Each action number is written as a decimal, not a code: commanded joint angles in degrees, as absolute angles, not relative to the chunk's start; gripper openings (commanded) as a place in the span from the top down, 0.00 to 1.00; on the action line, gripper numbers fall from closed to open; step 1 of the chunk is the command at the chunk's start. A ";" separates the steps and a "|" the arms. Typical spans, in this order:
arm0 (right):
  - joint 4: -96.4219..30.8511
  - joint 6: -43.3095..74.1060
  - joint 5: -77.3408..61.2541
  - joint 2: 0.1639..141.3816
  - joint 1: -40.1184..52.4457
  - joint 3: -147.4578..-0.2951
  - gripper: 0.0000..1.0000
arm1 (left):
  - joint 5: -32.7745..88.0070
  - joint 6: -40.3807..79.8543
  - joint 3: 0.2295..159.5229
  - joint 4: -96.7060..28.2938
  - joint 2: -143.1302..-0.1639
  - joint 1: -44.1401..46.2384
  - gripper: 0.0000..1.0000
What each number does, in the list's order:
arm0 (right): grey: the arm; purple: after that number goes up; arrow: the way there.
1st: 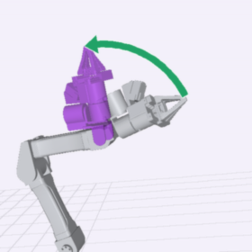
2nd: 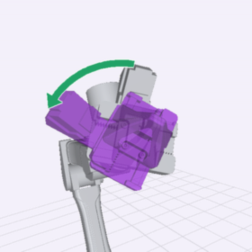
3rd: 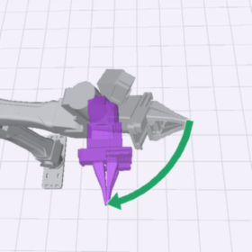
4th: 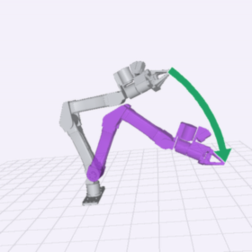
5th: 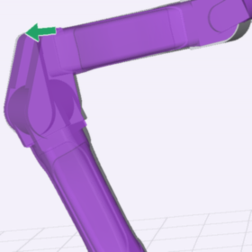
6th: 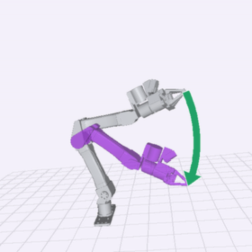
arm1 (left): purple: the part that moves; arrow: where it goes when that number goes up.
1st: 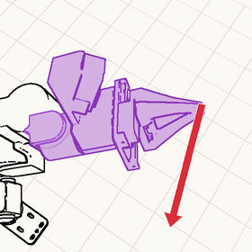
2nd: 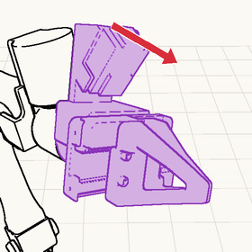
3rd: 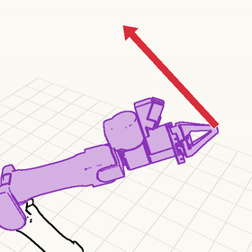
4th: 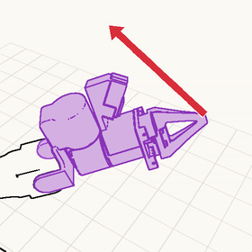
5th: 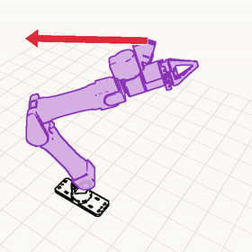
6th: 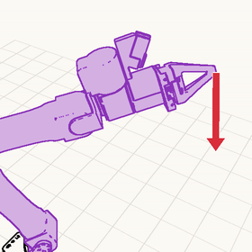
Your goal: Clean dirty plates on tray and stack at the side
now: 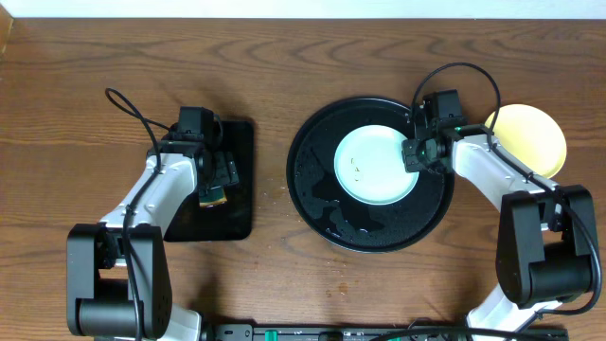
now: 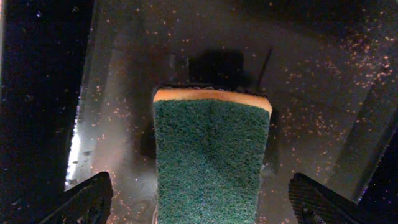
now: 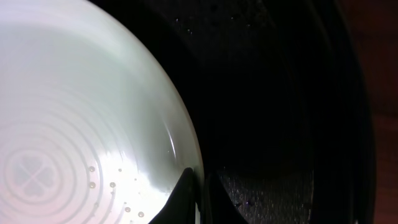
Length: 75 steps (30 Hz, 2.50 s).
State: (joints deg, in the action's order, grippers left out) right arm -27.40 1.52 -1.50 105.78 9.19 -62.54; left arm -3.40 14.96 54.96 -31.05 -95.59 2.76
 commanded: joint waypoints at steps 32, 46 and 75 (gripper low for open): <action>-29.19 6.57 -3.60 105.03 8.69 -62.02 0.99 | -4.36 14.66 54.98 -31.09 -95.59 2.52 0.10; -29.34 6.55 -3.27 105.03 8.69 -62.02 0.99 | 1.91 15.25 54.96 -34.02 -95.59 2.52 0.10; -29.56 6.59 -3.33 105.03 8.71 -62.02 0.95 | -4.36 14.41 47.64 -28.32 -95.92 2.57 0.48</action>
State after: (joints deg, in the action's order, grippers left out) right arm -29.32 6.96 -4.38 105.69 8.27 -62.57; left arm -1.72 14.44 48.99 -28.64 -95.59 2.79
